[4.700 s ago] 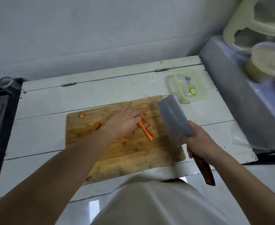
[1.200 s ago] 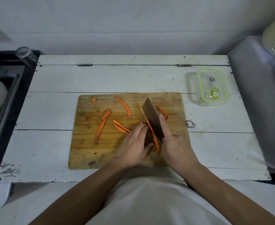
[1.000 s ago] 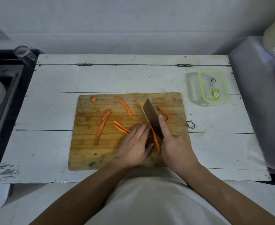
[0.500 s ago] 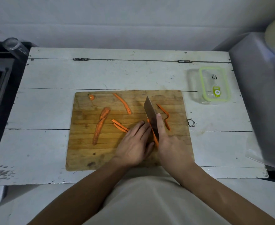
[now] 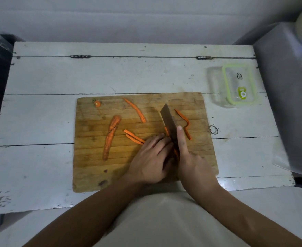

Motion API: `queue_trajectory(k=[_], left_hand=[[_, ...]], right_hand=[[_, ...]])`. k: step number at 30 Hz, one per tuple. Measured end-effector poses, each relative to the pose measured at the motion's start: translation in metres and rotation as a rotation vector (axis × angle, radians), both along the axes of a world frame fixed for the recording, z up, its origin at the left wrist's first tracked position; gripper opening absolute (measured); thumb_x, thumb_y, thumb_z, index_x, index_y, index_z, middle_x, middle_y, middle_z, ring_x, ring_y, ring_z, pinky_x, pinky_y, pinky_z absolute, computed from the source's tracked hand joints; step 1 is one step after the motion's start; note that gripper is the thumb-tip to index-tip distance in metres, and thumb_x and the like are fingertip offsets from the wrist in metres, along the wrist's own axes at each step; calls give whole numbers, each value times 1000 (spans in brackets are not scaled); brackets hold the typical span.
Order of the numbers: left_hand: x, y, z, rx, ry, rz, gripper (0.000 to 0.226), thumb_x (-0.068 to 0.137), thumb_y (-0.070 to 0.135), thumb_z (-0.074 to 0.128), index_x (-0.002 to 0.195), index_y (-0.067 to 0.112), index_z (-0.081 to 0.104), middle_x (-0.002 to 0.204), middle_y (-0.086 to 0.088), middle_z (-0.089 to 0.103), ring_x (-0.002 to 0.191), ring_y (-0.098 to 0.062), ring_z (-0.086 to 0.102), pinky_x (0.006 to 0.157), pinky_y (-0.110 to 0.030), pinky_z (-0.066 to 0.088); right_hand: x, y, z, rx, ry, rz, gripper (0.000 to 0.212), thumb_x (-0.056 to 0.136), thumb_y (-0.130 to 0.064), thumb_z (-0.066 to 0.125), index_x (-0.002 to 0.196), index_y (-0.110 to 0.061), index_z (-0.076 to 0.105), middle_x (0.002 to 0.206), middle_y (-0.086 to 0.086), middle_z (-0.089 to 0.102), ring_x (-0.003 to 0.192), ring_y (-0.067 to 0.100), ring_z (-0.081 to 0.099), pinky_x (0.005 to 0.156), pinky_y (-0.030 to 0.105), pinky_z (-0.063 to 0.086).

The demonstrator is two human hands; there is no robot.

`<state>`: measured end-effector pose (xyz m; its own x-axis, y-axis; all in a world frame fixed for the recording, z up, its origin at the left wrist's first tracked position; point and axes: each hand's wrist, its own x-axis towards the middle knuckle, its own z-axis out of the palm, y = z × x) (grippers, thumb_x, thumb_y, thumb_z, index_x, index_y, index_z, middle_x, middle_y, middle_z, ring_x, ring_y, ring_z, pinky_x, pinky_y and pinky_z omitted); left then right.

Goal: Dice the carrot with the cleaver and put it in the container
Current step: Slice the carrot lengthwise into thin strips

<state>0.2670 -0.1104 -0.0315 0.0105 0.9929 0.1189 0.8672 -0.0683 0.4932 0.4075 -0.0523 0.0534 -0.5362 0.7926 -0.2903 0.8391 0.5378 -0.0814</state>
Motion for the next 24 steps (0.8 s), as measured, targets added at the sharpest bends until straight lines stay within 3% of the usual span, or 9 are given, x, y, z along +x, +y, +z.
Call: queue_trajectory(k=[5,9,13,16,19,24], left_hand=[[0,2,3,-11,37,-33,49,100,38,51,140,11,58,145,-9,55,144,-31,40,122,-43,26],[1,5,7,-71,130,-57,51,101,42,44,144,15,54,146,-6,53,144,-31,37,121,-44,24],[5,3,8,-91,178,-37,46,101,42,45,138,18,57,146,-4,53,144,-29,37,121,-45,26],[5,4,10,-85,184,-36,45,101,40,46,137,17,58,146,-6,53,145,-30,37,121,-47,28],[5,4,9,-103,182,-31,46,102,41,43,140,18,55,148,-4,51,146,-28,35,122,-46,25],[6,4,14,-89,159,-42,48,102,40,43,142,16,54,145,-5,52,142,-30,38,120,-45,26]], right_hand=[[-4,0,-6,-84,71,10,109,86,-1,46,147,-34,-38,56,-1,49,44,23,51,46,33,41],[-6,2,-2,-74,46,-16,106,88,-1,42,144,-34,-43,53,-5,40,48,19,48,50,34,39],[12,-1,8,-145,13,-40,109,88,0,42,141,-38,-45,62,0,51,50,19,45,54,33,35],[26,-10,17,-170,-16,-39,112,83,2,42,139,-37,-46,62,-1,49,50,17,43,55,32,33],[15,-4,19,-144,-12,-29,106,88,0,42,144,-34,-41,58,-4,41,50,16,44,54,32,35],[-12,8,10,-128,45,-45,100,96,-8,44,147,-37,-37,64,1,46,54,22,48,52,34,36]])
